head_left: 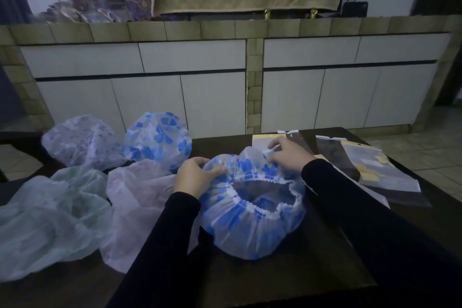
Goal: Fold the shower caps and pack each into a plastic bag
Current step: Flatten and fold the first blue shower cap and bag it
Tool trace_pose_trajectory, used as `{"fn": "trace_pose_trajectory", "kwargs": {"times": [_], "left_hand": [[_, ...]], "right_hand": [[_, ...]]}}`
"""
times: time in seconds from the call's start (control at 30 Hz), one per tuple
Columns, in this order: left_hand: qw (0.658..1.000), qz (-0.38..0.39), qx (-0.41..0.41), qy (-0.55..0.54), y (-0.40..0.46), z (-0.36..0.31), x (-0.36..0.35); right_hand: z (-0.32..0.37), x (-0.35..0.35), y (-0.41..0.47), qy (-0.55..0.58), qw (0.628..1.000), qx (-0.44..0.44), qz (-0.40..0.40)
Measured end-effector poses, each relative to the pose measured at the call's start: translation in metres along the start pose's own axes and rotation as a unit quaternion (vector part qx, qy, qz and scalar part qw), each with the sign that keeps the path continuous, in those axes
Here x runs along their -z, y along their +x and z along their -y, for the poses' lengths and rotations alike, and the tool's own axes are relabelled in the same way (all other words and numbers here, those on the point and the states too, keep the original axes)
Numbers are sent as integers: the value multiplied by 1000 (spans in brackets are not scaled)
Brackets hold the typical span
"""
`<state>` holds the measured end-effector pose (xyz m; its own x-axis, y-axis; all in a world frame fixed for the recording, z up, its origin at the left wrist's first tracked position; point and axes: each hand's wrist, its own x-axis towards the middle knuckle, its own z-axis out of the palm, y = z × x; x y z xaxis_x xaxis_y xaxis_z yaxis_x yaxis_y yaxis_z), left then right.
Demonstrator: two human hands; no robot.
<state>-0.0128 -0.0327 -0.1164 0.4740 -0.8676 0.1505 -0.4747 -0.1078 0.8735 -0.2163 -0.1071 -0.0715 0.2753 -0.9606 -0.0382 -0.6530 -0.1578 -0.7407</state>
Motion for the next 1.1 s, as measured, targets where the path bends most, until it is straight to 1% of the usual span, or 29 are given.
{"fn": "trace_pose_trajectory", "kwargs": {"times": [0.07,0.17,0.3,0.37,0.4,0.47,0.53,0.63,0.73,0.8,0.87,0.9,0.97,1.0,1.03,1.07,1.1], "left_hand": [[999,3,-10,42,-1,-1,7],[996,10,-32,86,-2,-11,14],[994,6,-78,74,2,-29,13],[995,6,-84,51,5,-35,10],[996,-6,-83,38,6,-35,9],[995,-60,-83,18,9,-31,6],[993,-85,-77,14,9,-27,-1],[995,-51,-67,45,11,-29,-10],[988,-8,-57,145,17,-33,-4],[980,4,-81,182,18,-42,2],[977,21,-134,167,15,-57,0],[972,41,-151,173,15,-64,-3],[959,93,-155,217,16,-72,-9],[958,109,-149,218,18,-71,-11],[965,113,-143,190,19,-68,-12],[975,99,-137,142,19,-64,-12],[985,67,-128,93,18,-59,-12]], "right_hand": [[5,-5,2,-2,999,32,31],[18,-5,5,2,997,69,34],[20,-1,8,34,995,93,15],[10,1,9,21,995,95,-13],[3,2,11,16,995,95,-39],[-12,6,12,7,991,83,-106],[-25,8,13,11,988,68,-137],[-32,7,15,26,990,60,-126],[-31,11,16,45,989,77,-122],[-27,15,13,27,987,116,-105],[-18,16,8,21,983,169,-71],[-12,15,5,27,979,193,-59],[-2,13,2,48,972,222,-55],[1,12,3,53,970,228,-59],[3,11,4,48,971,225,-66],[3,9,5,38,973,216,-77],[4,8,6,21,974,207,-87]]}}
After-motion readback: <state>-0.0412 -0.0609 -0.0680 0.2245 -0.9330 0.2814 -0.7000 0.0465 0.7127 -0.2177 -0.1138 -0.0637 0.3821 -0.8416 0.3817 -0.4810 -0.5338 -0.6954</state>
